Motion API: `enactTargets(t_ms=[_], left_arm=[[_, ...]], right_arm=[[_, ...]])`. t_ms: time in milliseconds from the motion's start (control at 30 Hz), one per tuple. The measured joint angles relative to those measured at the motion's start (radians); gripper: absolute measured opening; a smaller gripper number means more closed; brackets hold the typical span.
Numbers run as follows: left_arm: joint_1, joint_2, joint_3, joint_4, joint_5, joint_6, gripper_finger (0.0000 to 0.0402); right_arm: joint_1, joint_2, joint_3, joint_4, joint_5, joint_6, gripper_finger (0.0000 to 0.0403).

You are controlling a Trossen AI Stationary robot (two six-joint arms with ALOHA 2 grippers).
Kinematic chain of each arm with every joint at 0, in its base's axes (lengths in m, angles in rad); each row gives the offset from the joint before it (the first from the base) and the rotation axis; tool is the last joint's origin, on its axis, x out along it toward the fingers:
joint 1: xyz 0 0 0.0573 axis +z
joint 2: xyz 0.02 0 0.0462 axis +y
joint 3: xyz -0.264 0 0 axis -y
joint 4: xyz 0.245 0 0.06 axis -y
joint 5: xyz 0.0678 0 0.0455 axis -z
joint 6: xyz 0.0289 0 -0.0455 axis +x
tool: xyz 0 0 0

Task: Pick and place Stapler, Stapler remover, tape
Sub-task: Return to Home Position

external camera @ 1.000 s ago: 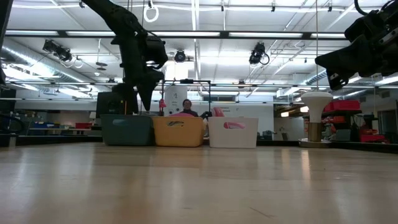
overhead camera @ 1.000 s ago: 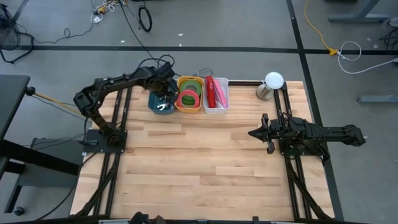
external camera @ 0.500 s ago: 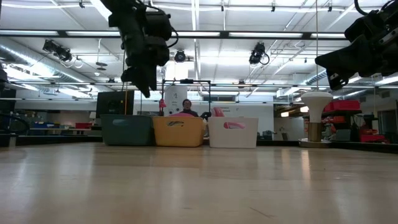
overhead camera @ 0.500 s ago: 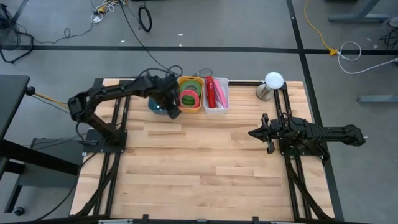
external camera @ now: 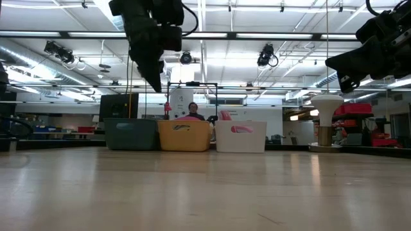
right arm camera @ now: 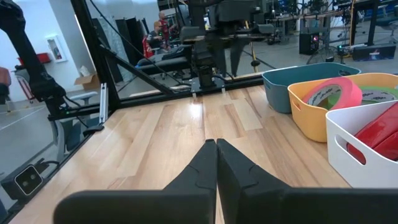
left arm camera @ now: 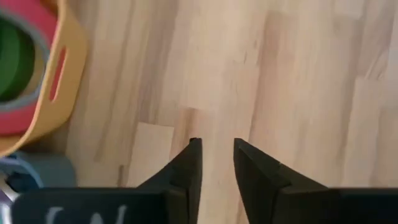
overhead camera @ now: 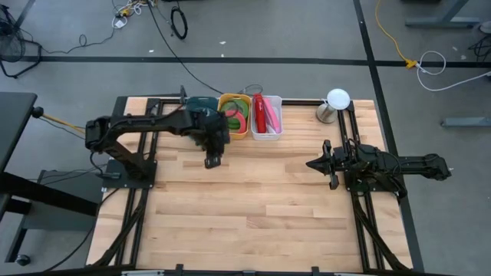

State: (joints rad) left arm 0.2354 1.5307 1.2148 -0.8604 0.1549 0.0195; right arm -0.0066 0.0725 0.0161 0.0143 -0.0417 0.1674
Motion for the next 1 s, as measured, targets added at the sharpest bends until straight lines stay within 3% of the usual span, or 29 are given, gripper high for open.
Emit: enactTargets(t_ms=[200, 500, 1000], left_arm=[[-0.076, 0.0, 0.0, 0.0, -0.071, 0.087, 0.0056], [-0.177, 0.0, 0.0, 0.009, -0.076, 0.108, 0.0006], [-0.274, 0.0, -0.052, 0.282, -0.076, 0.107, 0.0005]], right_arm=[[0.0, 0.0, 0.0, 0.0, 0.0, 0.0, 0.0007], [0.0, 0.0, 0.0, 0.0, 0.0, 0.0, 0.0007], [0.0, 0.0, 0.0, 0.0, 0.0, 0.0, 0.0007]])
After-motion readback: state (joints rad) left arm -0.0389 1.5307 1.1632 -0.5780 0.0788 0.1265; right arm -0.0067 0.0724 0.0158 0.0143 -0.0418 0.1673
